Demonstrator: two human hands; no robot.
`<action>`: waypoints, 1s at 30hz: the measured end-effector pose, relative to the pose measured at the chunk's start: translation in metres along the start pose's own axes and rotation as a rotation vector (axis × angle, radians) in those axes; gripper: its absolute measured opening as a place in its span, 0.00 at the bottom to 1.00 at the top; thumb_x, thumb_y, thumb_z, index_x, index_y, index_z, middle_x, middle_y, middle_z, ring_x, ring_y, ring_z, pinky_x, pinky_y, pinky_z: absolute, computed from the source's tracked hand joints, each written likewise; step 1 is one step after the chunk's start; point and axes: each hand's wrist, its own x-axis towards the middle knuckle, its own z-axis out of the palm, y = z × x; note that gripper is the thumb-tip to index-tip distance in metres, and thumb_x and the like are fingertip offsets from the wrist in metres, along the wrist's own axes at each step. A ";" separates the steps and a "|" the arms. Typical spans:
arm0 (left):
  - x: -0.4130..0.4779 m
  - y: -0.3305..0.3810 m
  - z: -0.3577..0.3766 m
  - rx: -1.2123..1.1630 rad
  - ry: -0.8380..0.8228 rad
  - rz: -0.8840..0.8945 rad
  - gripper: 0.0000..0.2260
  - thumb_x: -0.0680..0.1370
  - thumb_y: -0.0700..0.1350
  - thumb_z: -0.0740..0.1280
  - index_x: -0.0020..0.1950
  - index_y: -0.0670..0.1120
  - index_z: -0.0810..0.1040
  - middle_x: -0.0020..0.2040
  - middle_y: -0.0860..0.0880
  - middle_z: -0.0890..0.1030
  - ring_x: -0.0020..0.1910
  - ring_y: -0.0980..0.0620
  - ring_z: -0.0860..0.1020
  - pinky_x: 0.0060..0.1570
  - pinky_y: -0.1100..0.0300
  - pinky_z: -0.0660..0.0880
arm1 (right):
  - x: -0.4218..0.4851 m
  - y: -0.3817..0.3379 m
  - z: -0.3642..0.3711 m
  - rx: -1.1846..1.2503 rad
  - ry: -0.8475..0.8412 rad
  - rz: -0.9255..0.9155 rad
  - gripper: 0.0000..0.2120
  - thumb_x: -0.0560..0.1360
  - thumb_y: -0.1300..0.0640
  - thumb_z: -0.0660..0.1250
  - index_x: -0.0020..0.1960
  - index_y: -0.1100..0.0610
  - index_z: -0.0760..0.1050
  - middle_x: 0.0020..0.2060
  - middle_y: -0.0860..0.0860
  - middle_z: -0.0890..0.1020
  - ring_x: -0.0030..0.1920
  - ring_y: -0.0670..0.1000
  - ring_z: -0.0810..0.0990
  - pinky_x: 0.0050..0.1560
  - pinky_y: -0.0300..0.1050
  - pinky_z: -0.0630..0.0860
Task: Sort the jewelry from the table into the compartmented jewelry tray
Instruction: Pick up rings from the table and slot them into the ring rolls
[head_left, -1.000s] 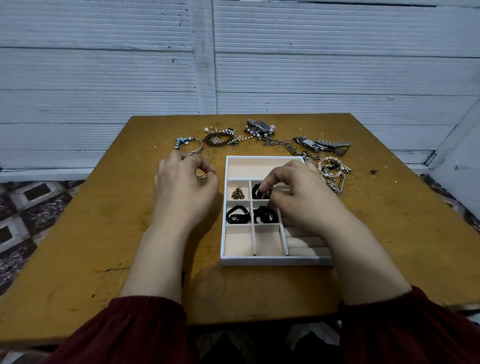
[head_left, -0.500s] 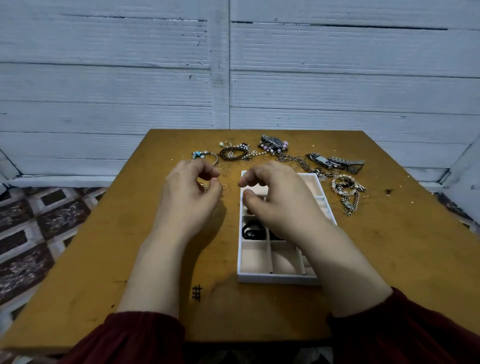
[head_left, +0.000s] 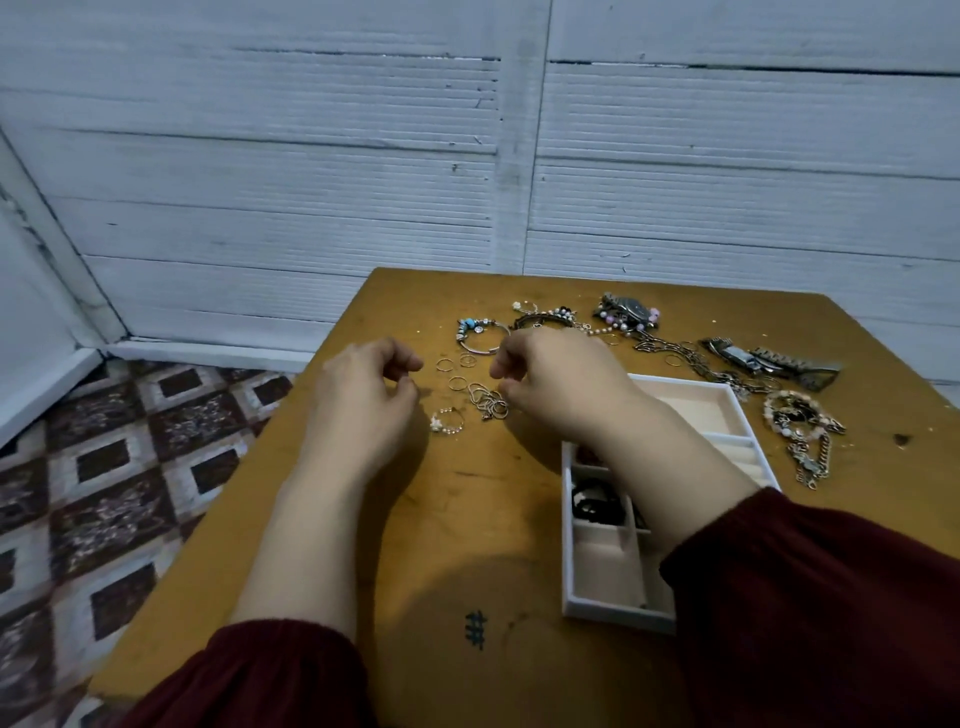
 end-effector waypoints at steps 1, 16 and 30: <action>0.002 -0.002 0.000 0.016 0.000 -0.026 0.08 0.74 0.40 0.65 0.47 0.52 0.80 0.46 0.51 0.80 0.46 0.48 0.77 0.46 0.59 0.70 | 0.005 0.000 0.001 -0.009 -0.024 0.001 0.05 0.73 0.55 0.65 0.45 0.44 0.76 0.49 0.46 0.83 0.55 0.53 0.78 0.54 0.46 0.71; 0.004 -0.006 0.019 0.136 -0.154 -0.235 0.09 0.68 0.58 0.73 0.40 0.54 0.82 0.45 0.49 0.82 0.52 0.46 0.77 0.51 0.52 0.77 | 0.037 0.003 0.010 -0.019 -0.061 0.047 0.06 0.73 0.54 0.68 0.39 0.45 0.74 0.47 0.46 0.83 0.52 0.51 0.79 0.48 0.44 0.73; 0.005 -0.003 0.024 0.017 -0.036 -0.302 0.05 0.72 0.52 0.70 0.39 0.52 0.81 0.41 0.49 0.82 0.48 0.44 0.78 0.45 0.55 0.76 | 0.044 -0.005 0.022 -0.028 -0.059 0.021 0.03 0.74 0.53 0.67 0.43 0.45 0.77 0.49 0.48 0.83 0.53 0.53 0.79 0.51 0.47 0.74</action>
